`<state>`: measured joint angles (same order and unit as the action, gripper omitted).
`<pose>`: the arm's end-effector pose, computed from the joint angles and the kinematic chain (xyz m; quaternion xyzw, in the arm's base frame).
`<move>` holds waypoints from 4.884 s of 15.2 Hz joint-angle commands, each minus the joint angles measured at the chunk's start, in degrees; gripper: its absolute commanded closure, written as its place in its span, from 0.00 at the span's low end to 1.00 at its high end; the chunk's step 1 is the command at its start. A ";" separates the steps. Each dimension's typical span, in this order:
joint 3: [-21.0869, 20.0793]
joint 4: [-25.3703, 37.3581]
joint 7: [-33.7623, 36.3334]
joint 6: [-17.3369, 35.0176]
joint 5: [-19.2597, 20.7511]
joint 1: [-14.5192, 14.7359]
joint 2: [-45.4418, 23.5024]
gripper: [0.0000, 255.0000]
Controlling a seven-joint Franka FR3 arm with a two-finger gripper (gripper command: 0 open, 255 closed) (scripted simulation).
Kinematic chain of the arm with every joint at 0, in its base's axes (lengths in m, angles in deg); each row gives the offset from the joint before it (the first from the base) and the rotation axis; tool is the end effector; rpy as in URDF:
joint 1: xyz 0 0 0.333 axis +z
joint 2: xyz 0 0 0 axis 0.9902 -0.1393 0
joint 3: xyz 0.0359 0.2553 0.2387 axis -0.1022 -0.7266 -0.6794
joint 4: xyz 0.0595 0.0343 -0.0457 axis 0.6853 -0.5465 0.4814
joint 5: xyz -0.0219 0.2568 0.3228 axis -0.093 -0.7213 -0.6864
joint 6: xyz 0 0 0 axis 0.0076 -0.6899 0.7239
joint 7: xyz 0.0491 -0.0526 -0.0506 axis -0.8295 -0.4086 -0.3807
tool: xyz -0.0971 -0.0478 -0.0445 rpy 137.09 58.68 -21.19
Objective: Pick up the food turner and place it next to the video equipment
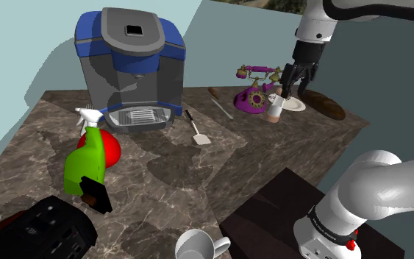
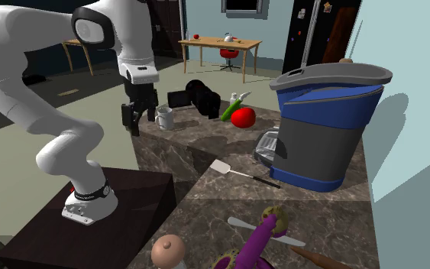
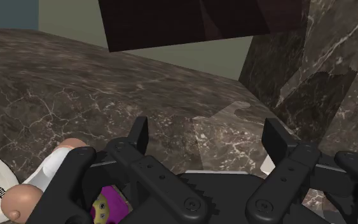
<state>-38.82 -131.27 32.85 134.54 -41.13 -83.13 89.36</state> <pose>0.3052 -0.0263 0.6188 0.9975 -0.0580 -0.0399 0.0044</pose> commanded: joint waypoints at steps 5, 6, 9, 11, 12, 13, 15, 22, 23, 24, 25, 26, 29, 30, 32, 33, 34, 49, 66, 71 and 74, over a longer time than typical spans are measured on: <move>-2.25 -1.85 3.94 7.45 -1.67 0.40 -4.59 0.00; -2.80 -2.10 4.89 9.29 -2.01 0.50 -5.92 0.00; -4.41 -2.34 7.70 14.72 -2.86 0.75 -10.32 0.00; -5.45 -2.07 9.55 18.22 -3.24 0.87 -13.56 0.00; -5.95 -1.80 10.47 19.92 -3.38 0.93 -15.26 0.00; -6.45 -1.45 11.39 21.58 -3.47 0.97 -17.01 0.00; -7.39 -0.49 13.25 24.78 -3.52 1.04 -20.64 0.00; -10.08 5.53 20.01 34.26 -2.17 1.28 -34.40 0.00; -10.36 6.72 21.01 35.36 -1.78 1.33 -36.46 0.00; -10.61 7.99 22.01 36.39 -1.35 1.41 -38.54 0.00; -10.83 9.34 23.02 37.34 -0.88 1.50 -40.63 0.00; -10.99 10.78 24.02 38.22 -0.37 1.63 -42.73 0.00; -11.24 15.58 26.99 40.40 1.27 2.16 -49.12 0.00; -11.24 17.35 27.94 40.97 1.83 2.40 -51.27 0.00; -11.10 21.16 29.77 41.87 2.94 2.96 -55.59 0.00; -11.02 22.20 30.21 42.06 3.21 3.14 -56.71 0.00; -10.96 21.92 30.27 42.71 3.30 3.17 -57.09 0.00; -10.68 20.47 30.73 46.89 4.02 3.28 -59.86 1.00; -10.96 22.89 30.06 41.60 3.19 3.10 -56.94 1.00; -11.08 24.84 29.70 38.18 2.77 3.04 -55.44 1.00; -11.13 26.16 29.50 36.10 2.55 3.01 -54.66 1.00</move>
<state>-49.94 -105.36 62.42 171.28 -38.49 -80.10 34.34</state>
